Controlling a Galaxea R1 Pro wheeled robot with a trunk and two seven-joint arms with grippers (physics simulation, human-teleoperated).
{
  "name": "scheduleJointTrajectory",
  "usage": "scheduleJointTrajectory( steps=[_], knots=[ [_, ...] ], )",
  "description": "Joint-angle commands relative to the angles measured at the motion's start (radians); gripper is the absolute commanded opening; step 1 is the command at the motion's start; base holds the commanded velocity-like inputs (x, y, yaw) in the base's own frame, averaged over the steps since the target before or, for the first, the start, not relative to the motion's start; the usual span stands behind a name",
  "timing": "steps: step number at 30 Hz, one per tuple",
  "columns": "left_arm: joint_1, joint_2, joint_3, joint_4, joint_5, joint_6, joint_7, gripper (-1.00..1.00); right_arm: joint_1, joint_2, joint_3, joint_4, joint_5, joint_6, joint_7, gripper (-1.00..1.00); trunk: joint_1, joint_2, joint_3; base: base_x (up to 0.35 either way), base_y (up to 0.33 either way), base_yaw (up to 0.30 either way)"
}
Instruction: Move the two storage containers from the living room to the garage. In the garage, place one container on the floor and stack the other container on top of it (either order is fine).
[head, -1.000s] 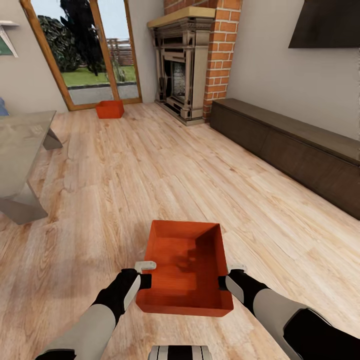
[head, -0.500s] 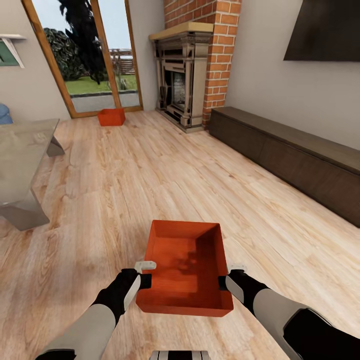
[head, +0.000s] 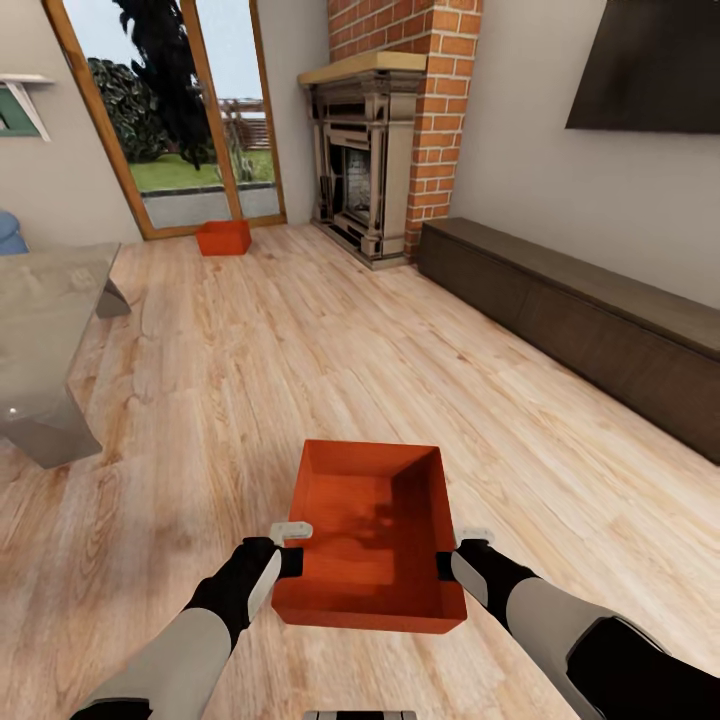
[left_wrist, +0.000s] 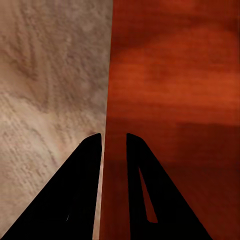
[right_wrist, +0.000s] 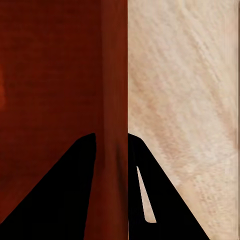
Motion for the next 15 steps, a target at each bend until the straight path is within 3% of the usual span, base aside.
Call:
scheduleJointTrajectory(
  steps=[1, 15],
  knots=[
    [0.0, 0.0, 0.004, 0.0, -0.025, 0.009, 0.008, -1.0, -0.001, -0.001, 0.01, -0.003, 0.025, 0.006, -0.009, -1.0, -0.004, 0.007, 0.002, 0.0, 0.0, 0.0],
    [0.0, 0.0, 0.005, 0.001, -0.024, 0.009, 0.008, -1.0, -0.001, -0.004, 0.01, -0.016, 0.025, 0.004, -0.008, -1.0, -0.058, 0.105, 0.046, 0.0, 0.0, 0.0]
  ],
)
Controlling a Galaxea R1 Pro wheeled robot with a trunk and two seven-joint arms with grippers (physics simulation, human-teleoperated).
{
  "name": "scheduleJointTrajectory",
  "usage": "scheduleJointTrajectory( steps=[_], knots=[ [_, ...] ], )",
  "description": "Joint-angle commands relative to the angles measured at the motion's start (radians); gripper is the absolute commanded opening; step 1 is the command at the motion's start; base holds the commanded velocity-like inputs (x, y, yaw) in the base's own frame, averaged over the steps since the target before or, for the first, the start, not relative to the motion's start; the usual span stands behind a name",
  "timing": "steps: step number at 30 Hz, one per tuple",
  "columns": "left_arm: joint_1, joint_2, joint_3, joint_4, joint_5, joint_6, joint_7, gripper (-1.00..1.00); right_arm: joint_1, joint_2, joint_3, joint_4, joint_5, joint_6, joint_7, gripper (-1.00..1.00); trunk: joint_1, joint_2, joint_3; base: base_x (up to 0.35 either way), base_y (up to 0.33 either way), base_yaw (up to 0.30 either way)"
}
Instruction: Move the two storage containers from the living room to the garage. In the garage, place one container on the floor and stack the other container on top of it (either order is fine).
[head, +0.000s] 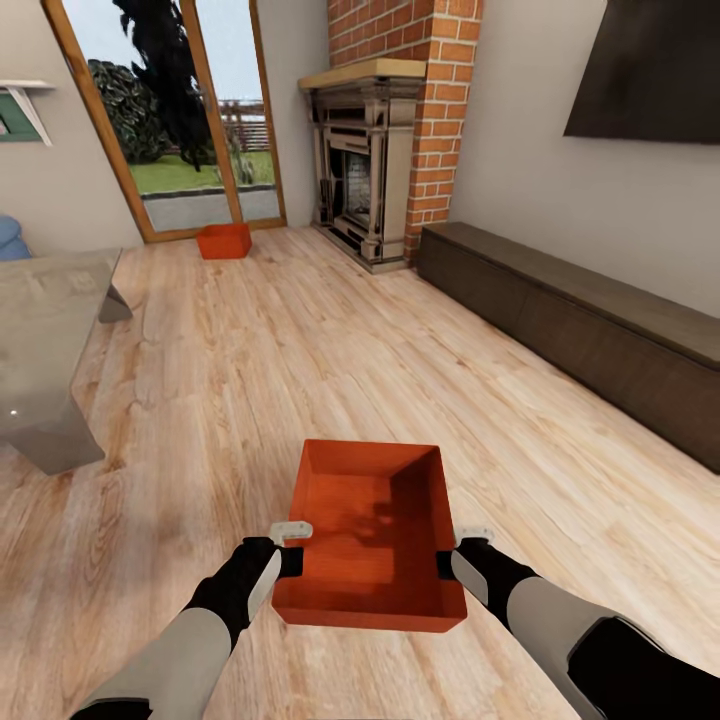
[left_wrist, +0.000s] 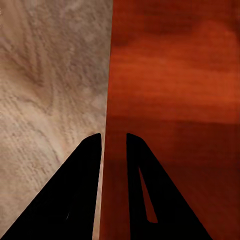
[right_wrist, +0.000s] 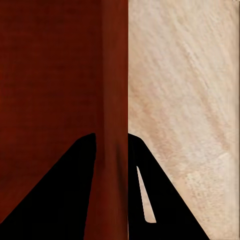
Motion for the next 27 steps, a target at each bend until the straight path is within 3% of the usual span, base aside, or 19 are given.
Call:
scheduleJointTrajectory(
  steps=[1, 27],
  knots=[
    [0.001, 0.0, 0.004, 0.001, -0.027, 0.01, 0.008, -1.0, -0.001, -0.001, 0.017, -0.005, 0.012, -0.006, -0.006, -1.0, -0.004, 0.007, 0.002, 0.0, 0.0, 0.0],
    [0.001, 0.001, 0.003, 0.002, -0.025, 0.011, 0.008, -1.0, -0.002, 0.001, 0.017, -0.009, 0.012, -0.004, 0.008, -1.0, -0.104, 0.189, 0.084, 0.0, 0.0, 0.0]
  ],
)
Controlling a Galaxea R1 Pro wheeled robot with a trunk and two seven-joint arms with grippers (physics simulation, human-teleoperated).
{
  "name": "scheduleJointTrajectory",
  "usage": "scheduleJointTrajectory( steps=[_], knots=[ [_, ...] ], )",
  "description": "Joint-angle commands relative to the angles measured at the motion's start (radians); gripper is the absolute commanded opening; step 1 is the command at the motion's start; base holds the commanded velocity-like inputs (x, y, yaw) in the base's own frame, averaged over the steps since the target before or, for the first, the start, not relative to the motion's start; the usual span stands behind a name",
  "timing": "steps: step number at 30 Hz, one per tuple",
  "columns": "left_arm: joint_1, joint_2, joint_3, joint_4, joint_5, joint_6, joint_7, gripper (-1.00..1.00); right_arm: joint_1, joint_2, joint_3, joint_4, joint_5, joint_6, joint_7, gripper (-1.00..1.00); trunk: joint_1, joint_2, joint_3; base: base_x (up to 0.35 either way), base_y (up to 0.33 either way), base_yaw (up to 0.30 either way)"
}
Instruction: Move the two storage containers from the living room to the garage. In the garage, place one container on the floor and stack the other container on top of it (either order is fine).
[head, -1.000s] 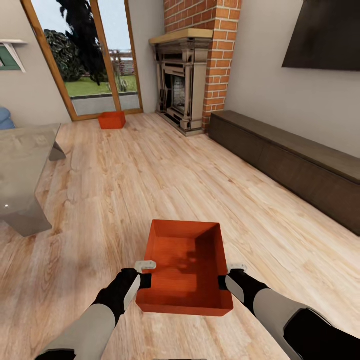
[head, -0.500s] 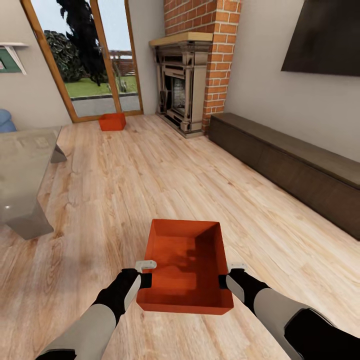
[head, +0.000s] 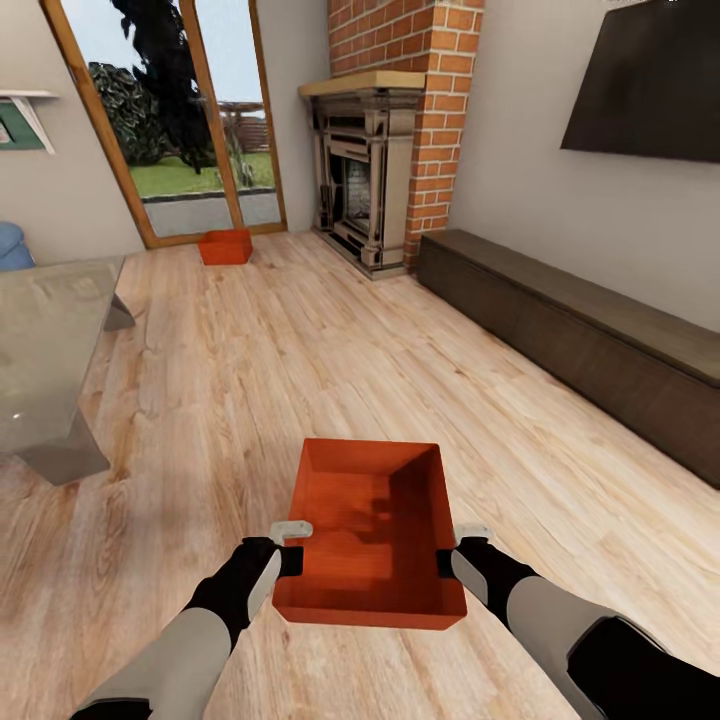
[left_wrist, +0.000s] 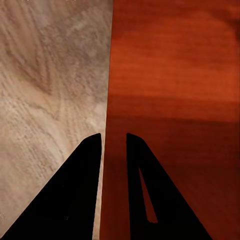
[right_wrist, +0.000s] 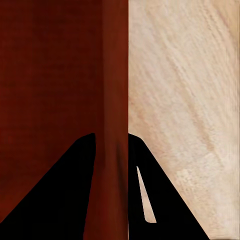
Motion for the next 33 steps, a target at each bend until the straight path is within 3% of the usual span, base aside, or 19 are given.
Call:
scheduleJointTrajectory(
  steps=[1, 33],
  knots=[
    [0.0, 0.0, 0.003, 0.001, -0.028, 0.021, 0.008, -1.0, -0.001, 0.0, 0.035, -0.009, -0.013, 0.001, 0.005, -1.0, -0.004, 0.007, 0.002, 0.0, 0.0, 0.0],
    [0.0, -0.001, 0.003, 0.0, -0.027, 0.021, 0.008, -1.0, 0.0, -0.001, 0.036, -0.01, -0.013, 0.007, 0.006, -1.0, -0.127, 0.231, 0.103, 0.0, 0.0, 0.0]
  ],
)
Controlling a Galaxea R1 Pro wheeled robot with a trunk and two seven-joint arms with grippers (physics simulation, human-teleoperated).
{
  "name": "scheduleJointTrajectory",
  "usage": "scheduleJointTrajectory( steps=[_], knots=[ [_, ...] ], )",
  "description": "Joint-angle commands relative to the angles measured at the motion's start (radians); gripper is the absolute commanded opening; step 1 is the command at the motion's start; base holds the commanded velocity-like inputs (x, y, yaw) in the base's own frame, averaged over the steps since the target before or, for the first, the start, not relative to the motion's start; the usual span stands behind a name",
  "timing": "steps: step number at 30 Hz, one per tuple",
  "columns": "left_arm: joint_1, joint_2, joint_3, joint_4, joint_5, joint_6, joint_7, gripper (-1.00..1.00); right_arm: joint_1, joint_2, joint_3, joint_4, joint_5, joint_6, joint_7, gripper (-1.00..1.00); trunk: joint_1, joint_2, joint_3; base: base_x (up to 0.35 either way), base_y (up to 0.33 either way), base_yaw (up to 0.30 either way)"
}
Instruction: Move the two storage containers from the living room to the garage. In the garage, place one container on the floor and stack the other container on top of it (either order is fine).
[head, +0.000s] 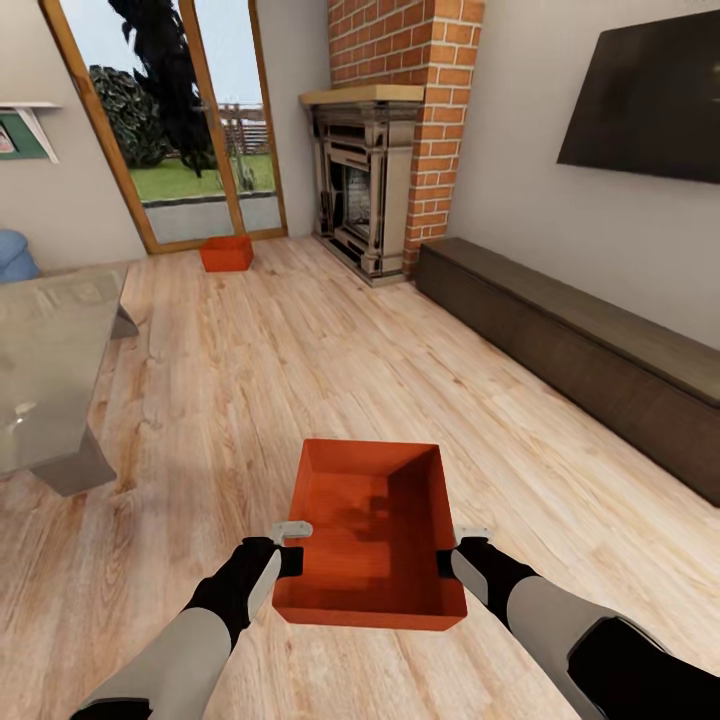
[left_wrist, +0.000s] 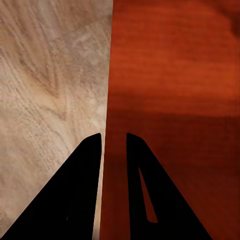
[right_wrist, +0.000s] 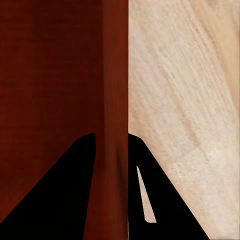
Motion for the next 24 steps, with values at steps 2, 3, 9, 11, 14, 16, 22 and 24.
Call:
scheduleJointTrajectory(
  steps=[2, 3, 9, 11, 14, 16, 22, 24],
  knots=[
    [0.0, 0.0, 0.002, 0.001, -0.026, 0.014, 0.008, -1.0, -0.001, 0.0, 0.037, -0.009, -0.013, 0.002, 0.007, -1.0, -0.008, 0.014, 0.006, 0.0, 0.0, 0.0],
    [0.0, 0.0, 0.002, 0.001, -0.026, 0.014, 0.008, -1.0, -0.001, 0.0, 0.037, -0.009, -0.013, 0.002, 0.007, -1.0, -0.012, 0.021, 0.009, 0.0, 0.0, 0.0],
    [0.0, 0.0, 0.002, 0.001, -0.026, 0.014, 0.008, -1.0, 0.0, -0.001, 0.037, -0.009, -0.013, 0.003, 0.008, -1.0, -0.035, 0.063, 0.027, 0.0, 0.0, 0.0],
    [0.0, 0.0, 0.002, 0.001, -0.026, 0.014, 0.008, -1.0, 0.0, -0.001, 0.037, -0.009, -0.013, 0.003, 0.009, -1.0, -0.042, 0.077, 0.034, 0.0, 0.0, 0.0],
    [0.0, 0.0, 0.001, 0.001, -0.025, 0.015, 0.008, -1.0, 0.0, -0.002, 0.037, -0.009, -0.013, 0.003, 0.009, -1.0, -0.054, 0.098, 0.043, 0.0, 0.0, 0.0],
    [0.0, 0.0, 0.001, 0.001, -0.025, 0.015, 0.008, -1.0, 0.0, -0.002, 0.037, -0.009, -0.013, 0.003, 0.009, -1.0, -0.062, 0.112, 0.049, 0.0, 0.0, 0.0],
    [0.0, 0.0, 0.001, 0.001, -0.024, 0.016, 0.008, -1.0, 0.0, -0.002, 0.037, -0.009, -0.013, 0.001, 0.009, -1.0, -0.085, 0.154, 0.068, 0.0, 0.0, 0.0],
    [0.0, 0.0, 0.002, 0.001, -0.024, 0.016, 0.008, -1.0, 0.0, -0.002, 0.036, -0.009, -0.013, -0.004, 0.009, -1.0, -0.092, 0.168, 0.074, 0.0, 0.0, 0.0]
  ],
)
